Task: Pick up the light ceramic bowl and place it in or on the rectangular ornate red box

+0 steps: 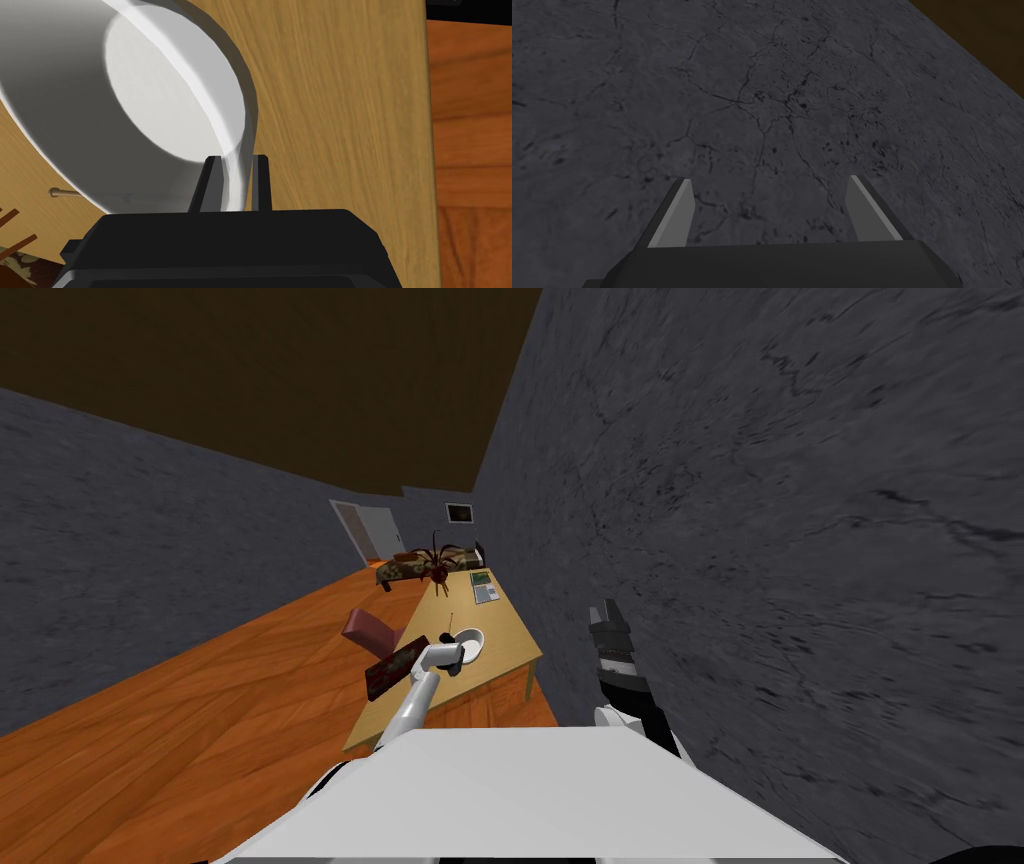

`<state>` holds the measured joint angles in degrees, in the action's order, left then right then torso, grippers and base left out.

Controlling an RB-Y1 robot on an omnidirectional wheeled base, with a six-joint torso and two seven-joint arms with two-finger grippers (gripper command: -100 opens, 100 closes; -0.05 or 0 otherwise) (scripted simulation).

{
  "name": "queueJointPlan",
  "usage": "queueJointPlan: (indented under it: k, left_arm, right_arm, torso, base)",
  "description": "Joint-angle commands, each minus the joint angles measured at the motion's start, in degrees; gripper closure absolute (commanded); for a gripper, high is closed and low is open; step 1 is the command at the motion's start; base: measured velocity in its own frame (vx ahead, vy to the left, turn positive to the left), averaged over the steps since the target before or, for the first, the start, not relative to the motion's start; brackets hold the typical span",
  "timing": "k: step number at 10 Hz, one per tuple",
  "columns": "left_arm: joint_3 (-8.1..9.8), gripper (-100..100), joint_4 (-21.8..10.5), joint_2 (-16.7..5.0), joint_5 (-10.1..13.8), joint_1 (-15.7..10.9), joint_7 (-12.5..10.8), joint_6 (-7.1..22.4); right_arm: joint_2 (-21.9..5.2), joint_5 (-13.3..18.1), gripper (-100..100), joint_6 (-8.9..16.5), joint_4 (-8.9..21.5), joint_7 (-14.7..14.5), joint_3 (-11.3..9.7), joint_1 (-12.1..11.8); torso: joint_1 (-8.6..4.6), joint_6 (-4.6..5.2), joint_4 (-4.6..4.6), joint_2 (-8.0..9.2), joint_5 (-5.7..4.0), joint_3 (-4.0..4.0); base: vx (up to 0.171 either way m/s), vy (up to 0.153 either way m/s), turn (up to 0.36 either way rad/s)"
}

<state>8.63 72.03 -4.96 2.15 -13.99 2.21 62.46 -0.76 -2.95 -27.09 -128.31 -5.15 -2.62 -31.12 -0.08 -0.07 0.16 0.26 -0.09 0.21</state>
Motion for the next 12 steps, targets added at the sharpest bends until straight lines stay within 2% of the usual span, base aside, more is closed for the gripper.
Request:
queueJointPlan:
  k: [1,2,4,5,8,12]
  left_arm:
    - [0.0,0,0.0,0.0,0.0,0.0,0.0,0.0]
    - [0.58,100,1.2,-1.1,-0.4,-1.8,0.4,-0.1]
    - [1.66,100,1.6,-2.2,-0.9,-3.3,1.0,0.7]
    - [2.78,100,1.6,-3.1,-1.1,-4.4,1.5,1.9]
    - [5.02,100,1.3,-5.4,-0.7,-6.7,2.1,5.1]
    - [7.3,100,0.5,-8.1,0.9,-8.8,2.4,8.9]
  right_arm:
    - [0.0,0.0,0,0.0,0.0,0.0,0.0,0.0]
    - [0.0,0.0,0,0.0,0.0,0.0,0.0,0.0]
    - [0.0,0.0,0,0.0,0.0,0.0,0.0,0.0]
    - [0.0,0.0,0,0.0,0.0,0.0,0.0,0.0]
    - [0.0,0.0,0,0.0,0.0,0.0,0.0,0.0]
    - [0.0,0.0,0,0.0,0.0,0.0,0.0,0.0]
  torso:
    - [0.0,0.0,0.0,0.0,0.0,0.0]
    - [0.0,0.0,0.0,-0.04,-0.01,-0.02]
    - [-0.02,-0.18,0.11,0.27,-0.1,0.19]
    - [0.03,-0.13,0.15,0.33,-0.08,0.24]
    - [0.75,-0.19,0.27,0.54,0.03,0.4]
    - [0.85,-0.16,0.33,0.55,0.02,0.43]
  base:
    - [0.0,0.0,0.0]
    - [-0.057,-0.028,0.194]
    - [-0.078,-0.021,0.296]
    - [-0.094,0.065,0.26]
    - [-0.083,0.186,0.05]
    - [-0.073,0.232,-0.114]
